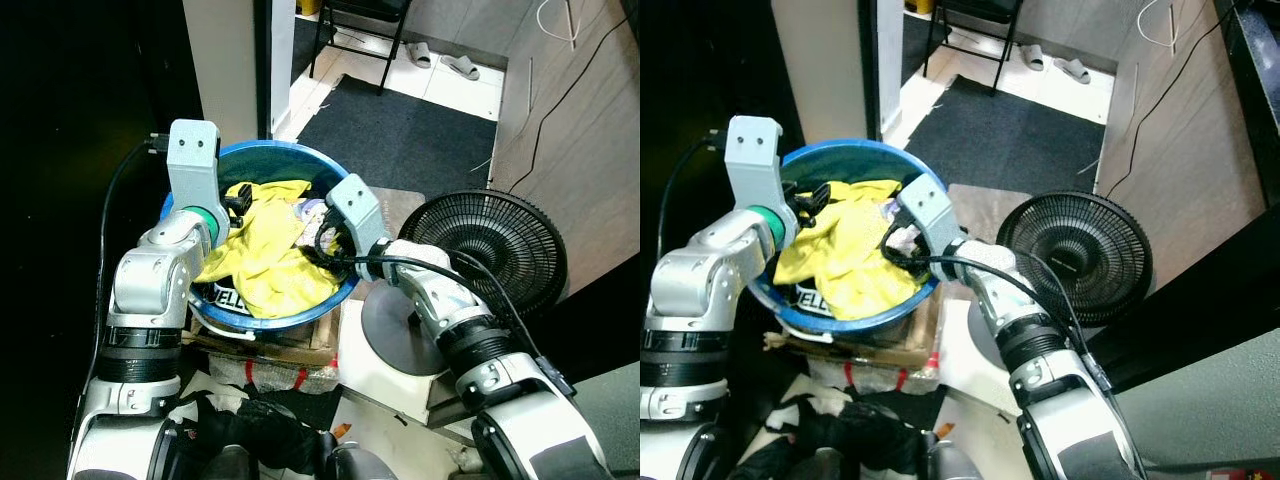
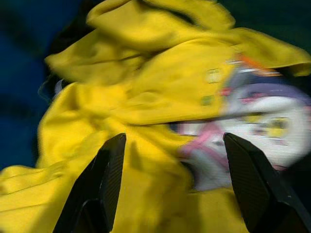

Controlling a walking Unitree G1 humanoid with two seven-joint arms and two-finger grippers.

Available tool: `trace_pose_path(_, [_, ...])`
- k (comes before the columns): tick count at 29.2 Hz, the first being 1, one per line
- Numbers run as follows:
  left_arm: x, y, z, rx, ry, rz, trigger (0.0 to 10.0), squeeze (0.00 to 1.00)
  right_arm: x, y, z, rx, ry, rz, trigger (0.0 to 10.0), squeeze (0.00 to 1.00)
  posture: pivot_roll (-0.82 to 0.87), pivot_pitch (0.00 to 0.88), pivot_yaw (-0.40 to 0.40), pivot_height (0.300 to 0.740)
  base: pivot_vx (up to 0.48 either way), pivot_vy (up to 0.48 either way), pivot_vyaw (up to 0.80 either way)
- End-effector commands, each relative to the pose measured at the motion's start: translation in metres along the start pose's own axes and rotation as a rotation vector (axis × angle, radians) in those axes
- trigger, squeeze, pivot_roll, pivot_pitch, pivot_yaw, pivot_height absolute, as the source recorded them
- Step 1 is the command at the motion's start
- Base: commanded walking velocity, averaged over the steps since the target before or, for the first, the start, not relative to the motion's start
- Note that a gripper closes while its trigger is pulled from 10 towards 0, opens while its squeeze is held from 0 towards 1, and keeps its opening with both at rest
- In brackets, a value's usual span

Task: Clothes washing

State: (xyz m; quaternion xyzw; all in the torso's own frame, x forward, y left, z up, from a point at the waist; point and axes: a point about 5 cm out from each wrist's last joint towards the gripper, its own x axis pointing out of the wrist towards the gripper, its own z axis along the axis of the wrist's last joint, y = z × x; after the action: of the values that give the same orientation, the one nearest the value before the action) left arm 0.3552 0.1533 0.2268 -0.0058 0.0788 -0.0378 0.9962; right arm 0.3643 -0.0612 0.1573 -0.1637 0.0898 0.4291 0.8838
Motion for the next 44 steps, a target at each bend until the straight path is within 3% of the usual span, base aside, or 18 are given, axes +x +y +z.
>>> trace_pose_path(1, [-0.002,0.001,-0.005,-0.006,0.020,0.001,10.0,0.00,-0.003,0.003,-0.019,0.018,0.070,0.011,10.0,0.00,0.04,0.145,-0.050,0.740,0.000,0.000,0.00])
trace_pose_path(9, [-0.006,0.006,-0.006,-0.005,0.024,0.023,10.0,0.00,-0.005,0.018,-0.030,-0.079,0.071,0.159,10.0,0.00,0.05,0.137,-0.045,0.740,0.000,0.000,0.00])
trace_pose_path(11, [-0.007,0.006,-0.007,-0.005,0.025,0.026,10.0,0.00,0.000,0.025,-0.014,-0.081,-0.015,0.243,10.0,0.00,0.06,0.134,-0.044,0.740,0.000,0.000,0.00])
trace_pose_path(16, [-0.008,0.007,-0.007,-0.006,0.025,0.028,10.0,0.00,0.002,0.029,-0.006,-0.109,-0.045,0.285,10.0,0.00,0.06,0.134,-0.044,0.740,0.000,0.000,0.00])
trace_pose_path(18, [-0.008,0.008,-0.007,-0.005,0.026,0.031,10.0,0.00,0.003,0.032,-0.002,-0.165,-0.046,0.322,10.0,0.00,0.07,0.135,-0.046,0.740,0.000,0.000,0.00])
trace_pose_path(19, [-0.009,0.010,-0.007,-0.004,0.027,0.037,10.0,0.00,0.000,0.029,-0.001,-0.285,-0.017,0.331,10.0,0.00,0.07,0.137,-0.048,0.740,0.000,0.000,0.00])
trace_pose_path(21, [-0.009,0.010,-0.007,-0.004,0.027,0.037,10.0,0.00,0.000,0.029,-0.001,-0.285,-0.017,0.331,10.0,0.00,0.07,0.137,-0.048,0.740,0.000,0.000,0.00])
trace_pose_path(22, [-0.010,0.012,-0.007,-0.004,0.029,0.043,10.0,0.00,-0.004,0.021,0.000,-0.373,0.014,0.318,10.0,0.00,0.07,0.137,-0.048,0.740,0.000,0.000,0.00])
trace_pose_path(23, [-0.011,0.013,-0.008,-0.004,0.031,0.047,10.0,0.00,-0.007,0.009,0.003,-0.404,0.037,0.272,10.0,0.00,0.06,0.143,-0.048,0.740,0.000,0.000,0.00])
trace_pose_path(24, [-0.011,0.013,-0.008,-0.004,0.031,0.047,10.0,0.00,-0.007,0.009,0.003,-0.404,0.037,0.272,10.0,0.00,0.06,0.143,-0.048,0.740,0.000,0.000,0.00])
trace_pose_path(27, [-0.011,0.013,-0.009,-0.004,0.034,0.051,10.0,0.00,-0.016,-0.039,0.016,-0.219,0.076,0.017,10.0,0.00,0.06,0.146,-0.051,0.740,0.000,0.000,0.00])
trace_pose_path(28, [-0.011,0.013,-0.009,-0.004,0.034,0.051,10.0,0.00,-0.016,-0.039,0.016,-0.219,0.076,0.017,10.0,0.00,0.06,0.146,-0.051,0.740,0.000,0.000,0.00])
trace_pose_path(32, [-0.012,0.015,-0.009,-0.007,0.035,0.057,10.0,0.00,-0.022,-0.060,0.028,-0.051,0.061,-0.070,10.0,0.00,0.05,0.148,-0.054,0.740,0.000,0.000,0.00])
trace_pose_path(34, [-0.012,0.015,-0.009,-0.008,0.035,0.059,10.0,0.00,-0.023,-0.063,0.030,0.019,0.052,-0.070,10.0,0.00,0.05,0.150,-0.055,0.740,0.000,0.000,0.00])
trace_pose_path(36, [-0.012,0.015,-0.009,-0.008,0.035,0.059,10.0,0.00,-0.023,-0.063,0.030,0.019,0.052,-0.070,10.0,0.00,0.05,0.150,-0.055,0.740,0.000,0.000,0.00])
trace_pose_path(37, [-0.012,0.016,-0.009,-0.008,0.035,0.062,10.0,0.00,-0.020,-0.061,0.031,0.075,0.039,-0.045,10.0,0.00,0.07,0.153,-0.059,0.740,0.000,0.000,0.00])
trace_pose_path(41, [-0.015,0.018,-0.008,-0.008,0.034,0.072,10.0,0.00,-0.010,-0.049,0.037,0.145,-0.020,0.040,10.0,0.00,0.08,0.158,-0.060,0.740,0.000,0.000,0.00])
trace_pose_path(44, [-0.018,0.022,-0.010,-0.003,0.039,0.088,10.0,0.00,0.008,-0.031,0.048,0.180,-0.086,0.061,10.0,0.00,0.09,0.162,-0.061,0.740,0.000,0.000,0.00])
